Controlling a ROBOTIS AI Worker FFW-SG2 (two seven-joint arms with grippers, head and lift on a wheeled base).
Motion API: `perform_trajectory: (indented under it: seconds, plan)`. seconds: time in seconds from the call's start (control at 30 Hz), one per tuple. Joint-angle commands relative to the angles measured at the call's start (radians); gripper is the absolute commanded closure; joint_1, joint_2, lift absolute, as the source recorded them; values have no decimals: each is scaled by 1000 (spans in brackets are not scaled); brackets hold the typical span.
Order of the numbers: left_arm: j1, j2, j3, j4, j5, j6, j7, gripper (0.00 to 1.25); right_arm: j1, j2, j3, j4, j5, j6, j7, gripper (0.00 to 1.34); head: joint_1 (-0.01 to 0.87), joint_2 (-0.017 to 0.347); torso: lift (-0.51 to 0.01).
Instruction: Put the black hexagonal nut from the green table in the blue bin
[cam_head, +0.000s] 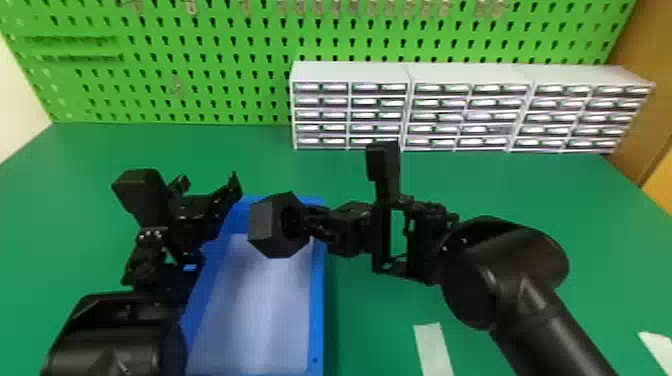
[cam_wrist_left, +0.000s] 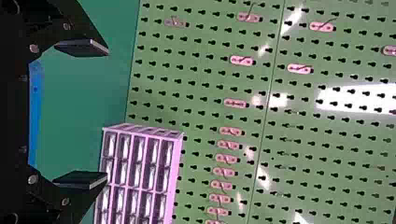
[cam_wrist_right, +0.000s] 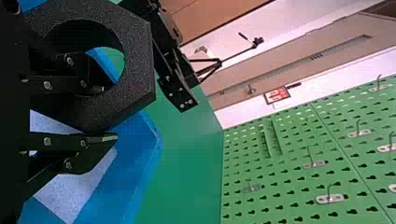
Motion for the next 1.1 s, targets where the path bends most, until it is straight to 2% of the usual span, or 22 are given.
perform_trajectory:
  seconds: [0.0,0.57,0.63,0.77,0.9,0.97,1.07]
  plan:
    - [0,0,3,0,-1,0,0,321,-15,0,13,23,8,21,28,1016,686,51,-97]
    - [-2,0,3,0,-1,0,0,321,-42,0,43,57,21,49,82,1007,686,51,-97]
    - [-2,0,3,0,-1,0,0,321,-44,0,42,58,20,63,89,901,686,51,-97]
    - [-2,0,3,0,-1,0,0,321,-42,1,36,68,17,55,108,415,686,51,-97]
    - [0,0,1,0,-1,0,0,321,-36,5,17,68,17,49,112,102,686,51,-97]
    - [0,0,1,0,-1,0,0,321,-35,5,10,68,17,40,115,56,686,51,-97]
    - [0,0,1,0,-1,0,0,321,-31,5,-6,66,20,33,115,75,686,51,-97]
